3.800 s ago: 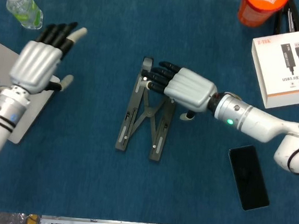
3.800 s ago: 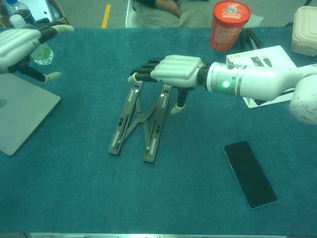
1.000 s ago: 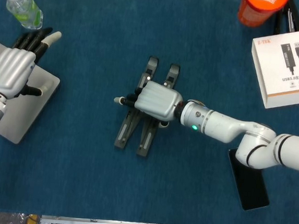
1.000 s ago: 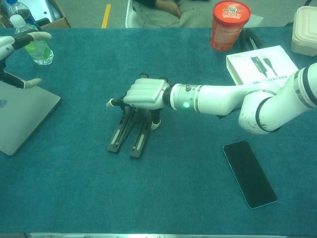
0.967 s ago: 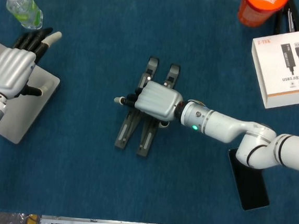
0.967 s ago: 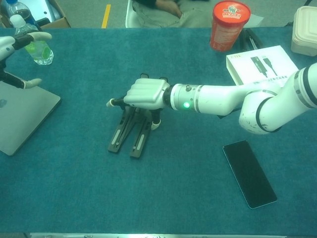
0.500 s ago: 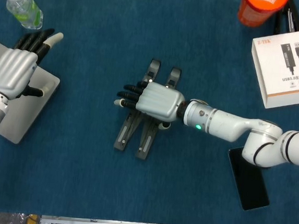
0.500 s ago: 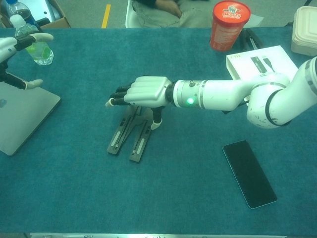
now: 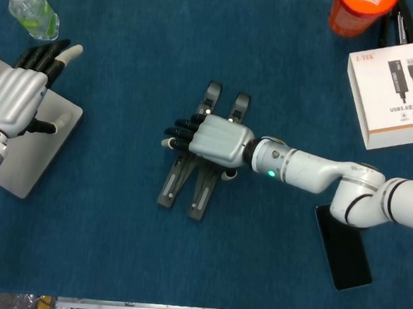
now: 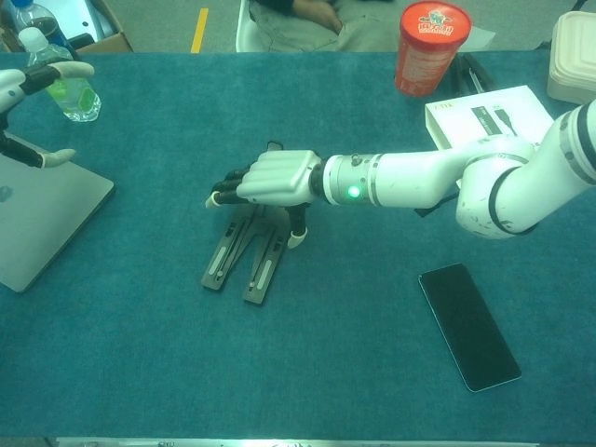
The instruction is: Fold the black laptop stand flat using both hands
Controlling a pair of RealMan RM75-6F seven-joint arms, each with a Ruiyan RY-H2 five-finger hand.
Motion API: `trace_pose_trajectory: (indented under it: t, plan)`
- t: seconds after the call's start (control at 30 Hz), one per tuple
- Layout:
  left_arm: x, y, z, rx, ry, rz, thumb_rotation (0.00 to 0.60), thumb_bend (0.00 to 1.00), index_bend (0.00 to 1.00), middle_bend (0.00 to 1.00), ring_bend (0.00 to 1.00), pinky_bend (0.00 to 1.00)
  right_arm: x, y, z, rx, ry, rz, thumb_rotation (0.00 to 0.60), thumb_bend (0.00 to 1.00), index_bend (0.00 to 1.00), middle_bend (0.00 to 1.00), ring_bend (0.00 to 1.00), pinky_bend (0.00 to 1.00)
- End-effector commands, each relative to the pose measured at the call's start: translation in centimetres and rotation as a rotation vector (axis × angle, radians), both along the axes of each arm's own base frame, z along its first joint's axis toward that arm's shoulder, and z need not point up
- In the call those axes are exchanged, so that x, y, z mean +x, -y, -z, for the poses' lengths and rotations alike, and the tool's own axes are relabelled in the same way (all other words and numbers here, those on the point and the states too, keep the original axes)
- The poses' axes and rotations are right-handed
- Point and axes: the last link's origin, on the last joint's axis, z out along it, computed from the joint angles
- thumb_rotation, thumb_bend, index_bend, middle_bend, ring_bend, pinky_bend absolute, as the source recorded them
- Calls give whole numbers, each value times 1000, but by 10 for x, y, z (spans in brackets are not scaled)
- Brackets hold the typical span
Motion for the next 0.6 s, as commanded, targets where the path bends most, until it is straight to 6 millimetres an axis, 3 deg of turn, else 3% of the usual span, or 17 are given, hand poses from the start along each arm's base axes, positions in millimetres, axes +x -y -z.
trace_pose_trajectory:
  t: [0.03, 0.17, 0.37, 0.6]
  plan:
    - [0, 0, 0, 1, 3, 0, 600, 295, 0, 0, 0, 45, 1, 2, 3, 0, -4, 13, 600, 0, 0, 45, 28, 169]
    - [1, 0, -1, 4, 7, 1, 600, 295, 0, 0, 0, 45, 3, 3, 7, 6, -6, 39, 600, 35, 0, 92, 63, 170]
    - [-1, 0, -1, 4, 8, -2, 600, 295, 0, 0, 0, 45, 5, 4, 5, 5, 9, 46, 600, 89, 0, 276, 272, 203]
    - [-1, 0, 1, -2, 14, -2, 600, 295, 0, 0, 0, 45, 5, 5, 4, 0, 11, 42, 600, 94, 0, 355, 406, 211]
